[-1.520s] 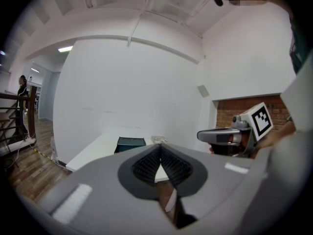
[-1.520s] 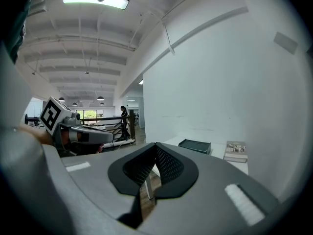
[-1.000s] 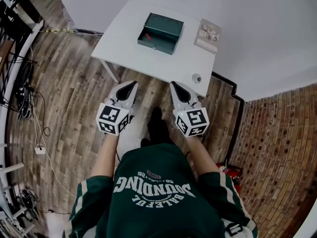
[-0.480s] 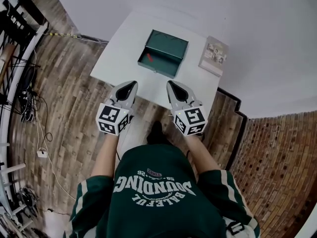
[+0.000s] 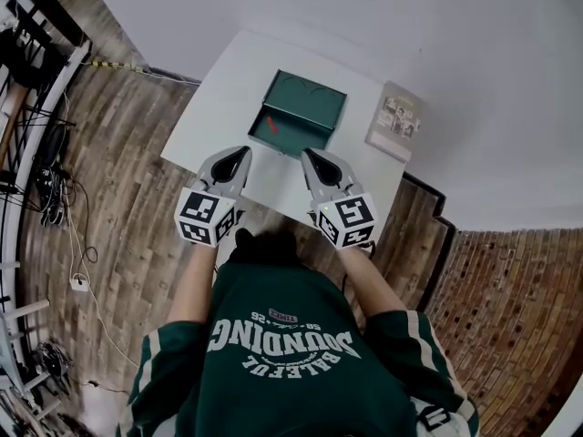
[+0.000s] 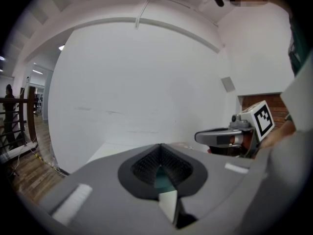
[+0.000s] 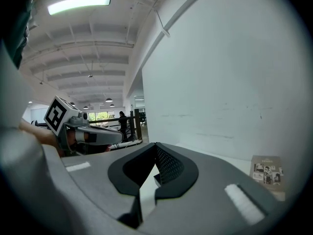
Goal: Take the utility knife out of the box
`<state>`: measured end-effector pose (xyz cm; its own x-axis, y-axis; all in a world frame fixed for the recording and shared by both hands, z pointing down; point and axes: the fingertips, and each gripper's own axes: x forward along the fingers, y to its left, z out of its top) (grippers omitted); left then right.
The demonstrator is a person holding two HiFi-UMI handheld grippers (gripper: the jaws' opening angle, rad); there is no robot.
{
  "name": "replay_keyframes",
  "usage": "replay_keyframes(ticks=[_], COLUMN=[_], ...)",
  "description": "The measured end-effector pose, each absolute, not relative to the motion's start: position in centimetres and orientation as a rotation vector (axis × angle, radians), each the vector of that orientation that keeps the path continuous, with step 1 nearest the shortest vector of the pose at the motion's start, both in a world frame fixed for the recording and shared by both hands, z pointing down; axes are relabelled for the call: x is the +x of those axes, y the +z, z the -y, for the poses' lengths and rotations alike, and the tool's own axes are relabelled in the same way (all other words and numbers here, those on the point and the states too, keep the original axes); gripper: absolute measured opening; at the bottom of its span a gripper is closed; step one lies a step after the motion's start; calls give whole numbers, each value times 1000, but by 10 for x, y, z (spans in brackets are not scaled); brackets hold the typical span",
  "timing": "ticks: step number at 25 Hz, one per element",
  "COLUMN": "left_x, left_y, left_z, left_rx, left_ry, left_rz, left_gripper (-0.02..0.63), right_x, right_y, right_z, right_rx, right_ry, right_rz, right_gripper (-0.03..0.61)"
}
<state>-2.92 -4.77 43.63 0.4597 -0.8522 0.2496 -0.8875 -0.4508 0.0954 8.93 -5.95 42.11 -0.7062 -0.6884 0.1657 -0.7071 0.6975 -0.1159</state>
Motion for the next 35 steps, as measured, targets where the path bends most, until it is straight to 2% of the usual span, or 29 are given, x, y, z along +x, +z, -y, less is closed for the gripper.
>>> replay_keyframes(ticks=[21,35], left_x=[-64,-68], left_y=[448,462], left_z=[209,245], left_rx=[2682,2688], left_ry=[272,275], left_rz=[1126,999], left_gripper=[52,52], right_x=[42,31], right_y=[431,440], right_z=[194,223], right_rx=[1503,1582], right_ry=[314,345], right_rz=[2590,2505], right_gripper=[3,2])
